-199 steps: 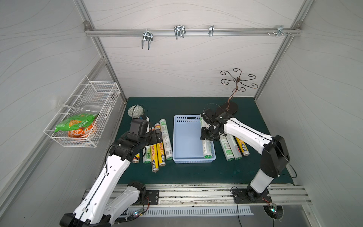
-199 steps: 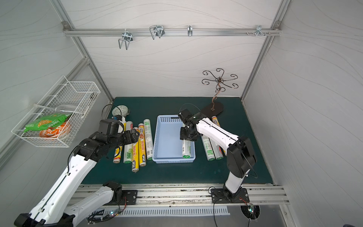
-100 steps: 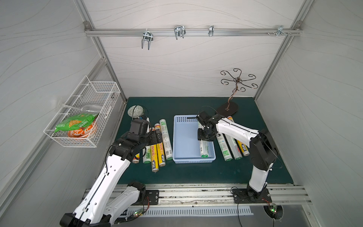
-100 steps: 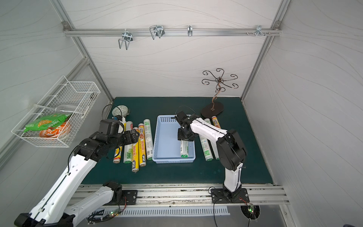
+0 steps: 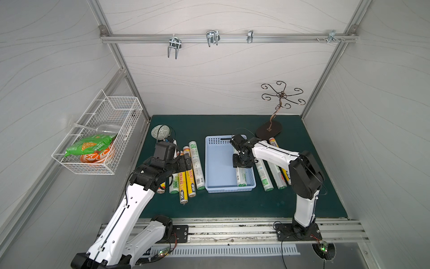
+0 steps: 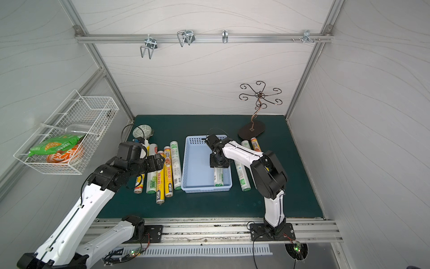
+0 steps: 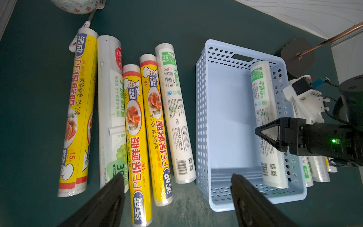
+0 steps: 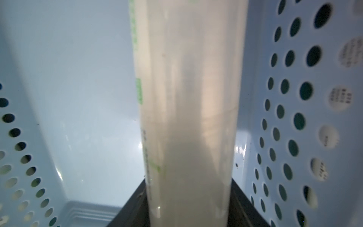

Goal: Put the plastic wrap into the basket
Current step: Place the plastic wrap in the basket.

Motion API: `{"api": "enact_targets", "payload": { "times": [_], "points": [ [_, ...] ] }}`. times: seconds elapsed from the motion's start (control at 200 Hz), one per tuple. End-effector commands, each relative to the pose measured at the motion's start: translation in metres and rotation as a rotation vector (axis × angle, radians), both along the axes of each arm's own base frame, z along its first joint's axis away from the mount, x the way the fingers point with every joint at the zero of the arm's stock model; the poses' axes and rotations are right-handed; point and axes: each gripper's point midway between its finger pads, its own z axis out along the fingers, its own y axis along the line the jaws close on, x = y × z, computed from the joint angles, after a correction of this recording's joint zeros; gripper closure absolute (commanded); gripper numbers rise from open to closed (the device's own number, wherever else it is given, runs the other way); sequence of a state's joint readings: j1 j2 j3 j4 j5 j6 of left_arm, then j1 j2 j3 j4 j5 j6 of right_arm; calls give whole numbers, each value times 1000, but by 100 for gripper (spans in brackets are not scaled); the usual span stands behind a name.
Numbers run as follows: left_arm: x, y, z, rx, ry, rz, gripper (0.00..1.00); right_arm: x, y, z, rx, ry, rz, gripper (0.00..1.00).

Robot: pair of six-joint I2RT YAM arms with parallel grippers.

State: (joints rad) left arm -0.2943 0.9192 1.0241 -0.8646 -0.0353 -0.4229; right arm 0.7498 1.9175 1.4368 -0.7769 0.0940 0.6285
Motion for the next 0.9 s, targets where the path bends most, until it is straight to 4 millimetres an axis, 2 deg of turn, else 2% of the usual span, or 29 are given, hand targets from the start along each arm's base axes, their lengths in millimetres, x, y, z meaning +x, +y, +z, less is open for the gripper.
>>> {"api": "enact_targets", "payload": {
  "times": [0.0, 0.115, 0.46, 0.695, 0.895],
  "points": [
    [7, -2, 8, -24, -45, 6, 13, 2, 5, 2, -3, -26, 12, 57],
    [6, -2, 6, -22, -41, 5, 13, 1, 1, -3, -22, -10, 1, 56],
    [7, -4, -1, -30, -17, 0, 12, 2, -1, -6, -50, -13, -1, 44],
    [5, -7, -4, -38, 4, -12, 12, 5, -13, 0, -112, -26, -15, 34],
    [4, -8, -5, -43, 14, -17, 13, 4, -12, 16, -80, -50, 14, 33]
  ]
}}
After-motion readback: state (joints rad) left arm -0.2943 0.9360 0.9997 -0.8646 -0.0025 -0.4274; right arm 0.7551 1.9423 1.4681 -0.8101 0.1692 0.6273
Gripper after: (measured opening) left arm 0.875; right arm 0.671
